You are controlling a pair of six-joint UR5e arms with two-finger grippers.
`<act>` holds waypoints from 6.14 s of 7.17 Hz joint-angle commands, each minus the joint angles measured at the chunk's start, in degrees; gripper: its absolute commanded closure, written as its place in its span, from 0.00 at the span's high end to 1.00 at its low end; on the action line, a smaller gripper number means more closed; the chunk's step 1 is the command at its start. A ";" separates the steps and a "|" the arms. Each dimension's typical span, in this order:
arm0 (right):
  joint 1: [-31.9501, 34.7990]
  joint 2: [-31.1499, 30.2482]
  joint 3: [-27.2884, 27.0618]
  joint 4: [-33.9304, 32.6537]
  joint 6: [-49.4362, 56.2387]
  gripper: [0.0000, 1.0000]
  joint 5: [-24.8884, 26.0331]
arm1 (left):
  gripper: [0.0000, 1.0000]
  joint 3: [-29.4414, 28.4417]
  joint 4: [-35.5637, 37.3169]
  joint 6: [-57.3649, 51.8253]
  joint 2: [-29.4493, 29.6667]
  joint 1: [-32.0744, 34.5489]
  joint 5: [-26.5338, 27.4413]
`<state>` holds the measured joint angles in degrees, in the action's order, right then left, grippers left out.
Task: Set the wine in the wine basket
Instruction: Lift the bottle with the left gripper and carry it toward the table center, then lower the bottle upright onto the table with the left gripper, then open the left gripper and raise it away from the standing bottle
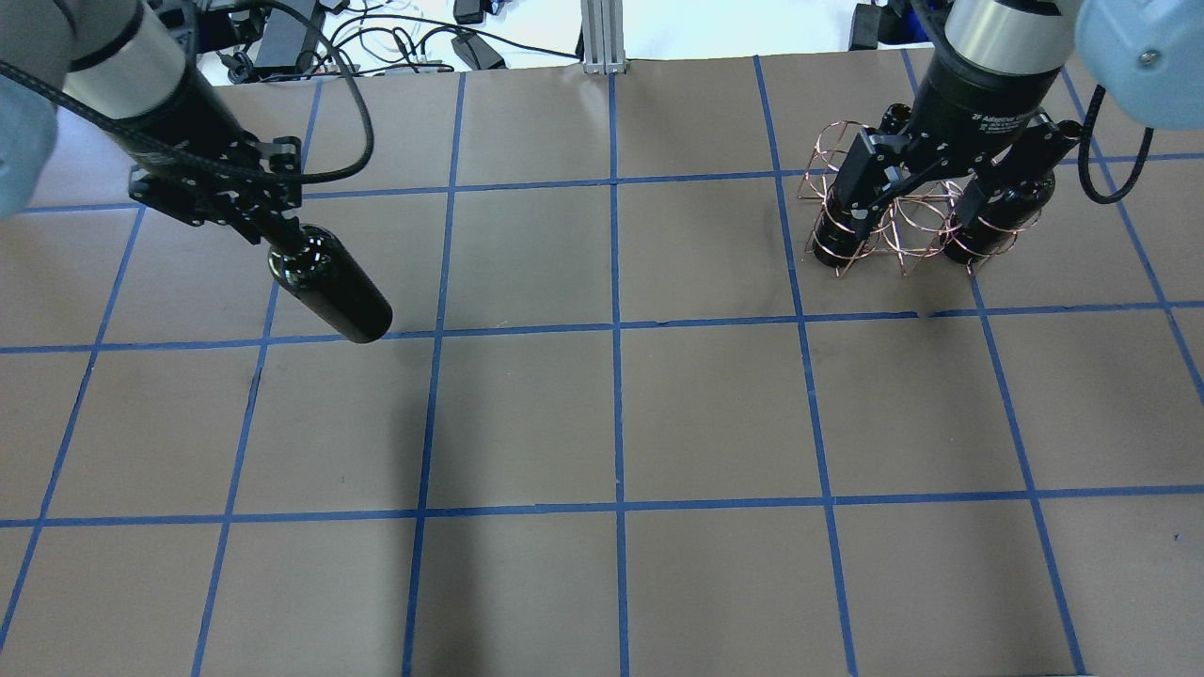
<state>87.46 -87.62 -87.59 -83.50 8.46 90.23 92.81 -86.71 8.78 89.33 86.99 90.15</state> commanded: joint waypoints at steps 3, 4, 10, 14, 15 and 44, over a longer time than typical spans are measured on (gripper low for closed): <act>0.00 0.00 -0.21 0.00 0.07 1.00 0.03 | 0.12 7.45 7.31 34.75 -0.29 19.67 4.14; 0.00 0.00 -0.21 0.09 0.07 1.00 0.03 | 0.12 8.60 8.13 39.94 -0.55 22.41 4.25; 0.00 0.00 -0.65 0.26 -0.11 1.00 0.03 | 0.12 10.02 4.28 45.18 -1.09 24.20 -0.75; -0.01 -0.88 -0.56 -0.53 0.15 1.00 -0.14 | 0.12 10.11 4.27 44.92 -0.47 24.02 -2.09; 0.00 -0.97 -0.56 -0.53 0.24 1.00 -0.40 | 0.12 10.11 4.01 44.92 -0.47 23.85 -1.73; 0.00 -1.41 -1.09 -0.44 -8.63 1.00 -0.05 | 0.95 -0.24 2.34 13.28 -0.47 12.53 -2.61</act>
<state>87.44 -89.08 -88.65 -83.86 -0.17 90.17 95.56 -83.33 31.67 88.94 102.65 87.83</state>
